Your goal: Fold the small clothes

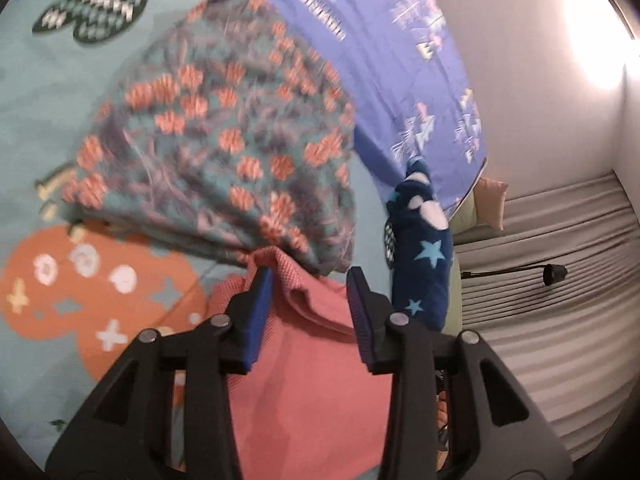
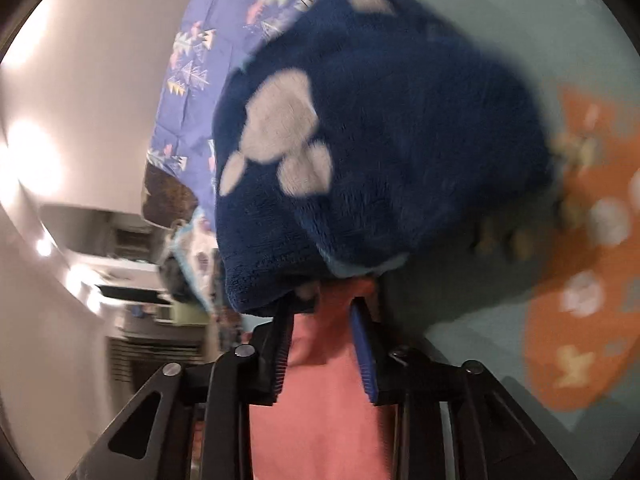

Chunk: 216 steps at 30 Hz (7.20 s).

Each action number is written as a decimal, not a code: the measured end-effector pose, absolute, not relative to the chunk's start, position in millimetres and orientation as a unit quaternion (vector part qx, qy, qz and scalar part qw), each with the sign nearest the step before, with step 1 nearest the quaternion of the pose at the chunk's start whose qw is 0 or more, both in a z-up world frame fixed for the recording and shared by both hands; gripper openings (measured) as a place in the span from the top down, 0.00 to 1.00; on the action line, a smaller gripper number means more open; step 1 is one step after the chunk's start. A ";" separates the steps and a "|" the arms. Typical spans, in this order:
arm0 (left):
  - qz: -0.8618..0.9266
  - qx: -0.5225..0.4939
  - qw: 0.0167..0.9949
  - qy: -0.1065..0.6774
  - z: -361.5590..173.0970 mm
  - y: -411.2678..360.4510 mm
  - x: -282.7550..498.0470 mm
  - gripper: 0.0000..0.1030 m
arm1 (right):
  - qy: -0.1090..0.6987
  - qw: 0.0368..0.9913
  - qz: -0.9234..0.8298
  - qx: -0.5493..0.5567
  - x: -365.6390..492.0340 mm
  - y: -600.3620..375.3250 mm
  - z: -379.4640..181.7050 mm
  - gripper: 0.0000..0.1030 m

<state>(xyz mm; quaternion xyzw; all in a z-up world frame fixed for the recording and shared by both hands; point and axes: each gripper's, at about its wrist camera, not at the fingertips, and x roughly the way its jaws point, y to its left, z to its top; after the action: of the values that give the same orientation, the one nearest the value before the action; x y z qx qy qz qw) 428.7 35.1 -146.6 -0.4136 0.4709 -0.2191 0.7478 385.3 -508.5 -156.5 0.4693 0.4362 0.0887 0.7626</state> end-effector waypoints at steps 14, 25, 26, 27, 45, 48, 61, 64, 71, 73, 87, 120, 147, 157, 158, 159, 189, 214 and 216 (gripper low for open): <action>-0.225 -0.224 0.822 0.473 -126.7 24.4 343.7 0.26 | 0.507 0.834 0.215 0.031 365.8 -279.9 -102.3 0.36; -0.196 -0.267 0.776 0.536 -184.0 49.6 306.3 0.26 | 0.525 0.833 0.146 0.096 472.2 -209.1 -132.0 0.49; -0.196 -0.263 0.780 0.533 -182.5 49.5 304.2 0.26 | 0.509 0.842 0.131 0.124 476.4 -219.4 -122.9 0.49; -0.197 -0.257 0.782 0.532 -180.1 48.2 301.7 0.26 | 0.491 0.850 0.117 0.150 477.0 -231.7 -113.1 0.49; -0.249 -0.344 0.708 0.565 -184.7 77.8 248.8 0.26 | 0.541 0.835 -0.046 0.088 404.4 -373.0 -140.0 0.30; -0.265 -0.410 0.670 0.560 -190.8 80.5 245.3 0.26 | 0.527 0.847 -0.027 0.059 381.1 -351.7 -127.3 0.29; -0.243 -0.471 0.664 0.527 -203.3 53.0 262.8 0.52 | 0.408 0.855 0.066 -0.313 164.0 -248.6 -139.1 0.19; -0.223 -0.456 0.678 0.531 -206.6 46.6 263.4 0.71 | 0.396 0.845 0.047 -0.357 146.1 -249.5 -161.0 0.19; -0.192 -0.455 0.698 0.518 -207.1 63.4 255.6 0.91 | 0.392 0.840 -0.001 -0.374 167.5 -250.8 -176.3 0.85; -0.187 -0.447 0.709 0.513 -203.3 71.5 252.5 0.91 | 0.400 0.843 0.001 -0.359 168.4 -259.8 -178.0 0.87; -0.249 -0.509 0.630 0.531 -207.9 50.9 257.7 0.35 | 0.393 0.897 0.021 -0.200 124.6 -284.9 -123.8 0.45; -0.244 -0.311 0.856 0.334 -137.3 -60.5 229.1 0.92 | 0.658 0.729 0.160 -0.103 393.9 -96.5 -56.8 0.27; -0.244 -0.258 0.879 0.317 -130.2 -73.6 218.7 0.92 | 0.604 0.507 -0.038 -0.614 367.3 33.7 -223.1 0.40; -0.227 -0.227 0.900 0.294 -115.3 -69.9 203.6 0.92 | 0.604 0.579 -0.014 -0.548 375.9 31.5 -174.9 0.87; -0.226 -0.219 0.904 0.288 -111.9 -71.7 201.1 0.92 | 0.606 0.589 -0.008 -0.534 376.8 28.8 -165.6 0.87; -0.224 -0.208 0.910 0.280 -106.8 -74.1 197.0 0.92 | 0.608 0.600 -0.002 -0.520 376.4 25.2 -155.1 0.87; -0.327 -0.131 0.878 0.324 -87.8 -211.7 177.5 0.91 | 0.628 0.774 0.046 -0.069 353.8 -296.0 -27.0 0.87; -0.313 -0.093 0.848 0.417 -104.4 -172.4 231.6 0.50 | 0.450 0.872 0.170 0.093 267.8 -406.1 -69.1 0.45; -0.320 -0.100 0.836 0.435 -114.2 -172.7 233.1 0.50 | 0.469 0.853 0.207 0.092 253.9 -391.1 -90.2 0.45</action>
<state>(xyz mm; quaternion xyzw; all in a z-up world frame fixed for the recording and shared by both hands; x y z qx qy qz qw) 233.1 -172.7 -114.2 -0.0997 0.4347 -0.3200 0.8359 253.9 -391.1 -90.2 0.0918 0.4692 0.2074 0.8535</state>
